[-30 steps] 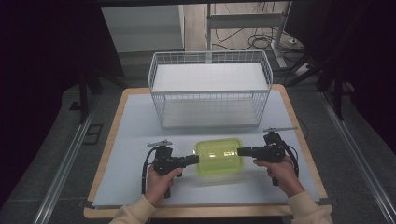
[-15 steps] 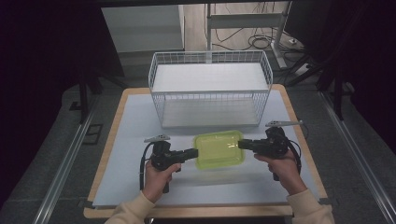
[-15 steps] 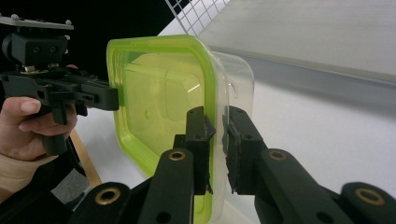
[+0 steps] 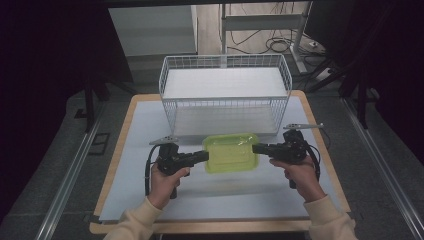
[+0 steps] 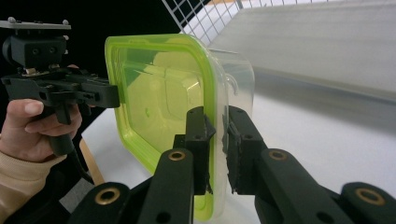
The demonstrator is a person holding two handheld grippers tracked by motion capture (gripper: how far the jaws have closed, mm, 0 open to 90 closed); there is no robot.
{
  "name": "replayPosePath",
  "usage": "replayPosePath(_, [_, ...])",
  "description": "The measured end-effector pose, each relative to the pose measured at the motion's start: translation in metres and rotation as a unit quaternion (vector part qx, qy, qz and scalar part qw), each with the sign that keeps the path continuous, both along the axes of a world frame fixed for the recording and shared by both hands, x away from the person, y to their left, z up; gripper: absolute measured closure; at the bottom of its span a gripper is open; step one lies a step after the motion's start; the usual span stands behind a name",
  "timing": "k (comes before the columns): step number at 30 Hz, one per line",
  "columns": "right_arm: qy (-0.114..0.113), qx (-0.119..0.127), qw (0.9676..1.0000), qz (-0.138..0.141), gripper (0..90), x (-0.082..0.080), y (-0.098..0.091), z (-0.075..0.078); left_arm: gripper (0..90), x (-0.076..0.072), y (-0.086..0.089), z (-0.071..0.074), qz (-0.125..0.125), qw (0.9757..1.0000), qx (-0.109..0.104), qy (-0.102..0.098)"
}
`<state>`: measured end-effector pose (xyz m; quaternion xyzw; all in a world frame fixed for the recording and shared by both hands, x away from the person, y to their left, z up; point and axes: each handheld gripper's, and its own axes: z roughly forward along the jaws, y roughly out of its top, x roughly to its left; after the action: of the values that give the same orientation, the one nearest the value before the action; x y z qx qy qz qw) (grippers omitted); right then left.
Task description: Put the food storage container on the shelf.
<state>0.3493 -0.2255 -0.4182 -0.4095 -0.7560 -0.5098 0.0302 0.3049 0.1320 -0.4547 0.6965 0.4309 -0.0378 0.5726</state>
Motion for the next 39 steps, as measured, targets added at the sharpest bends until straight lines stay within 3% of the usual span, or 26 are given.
replayPosePath(13, [-0.018,0.004,0.9998,-0.008,80.0,0.007,0.003,0.028,81.3,0.012,0.003,0.03,0.001,0.9997,0.006,-0.026])
replayPosePath(30, [-0.03,0.002,0.9995,-0.01,80.0,0.016,0.01,0.05,81.3,0.023,0.009,0.049,0.002,0.9996,0.001,-0.029])
replayPosePath(39, [-0.035,0.015,0.9992,-0.013,80.1,0.025,0.01,0.064,81.3,0.035,0.011,0.069,-0.002,0.9993,0.005,-0.037])
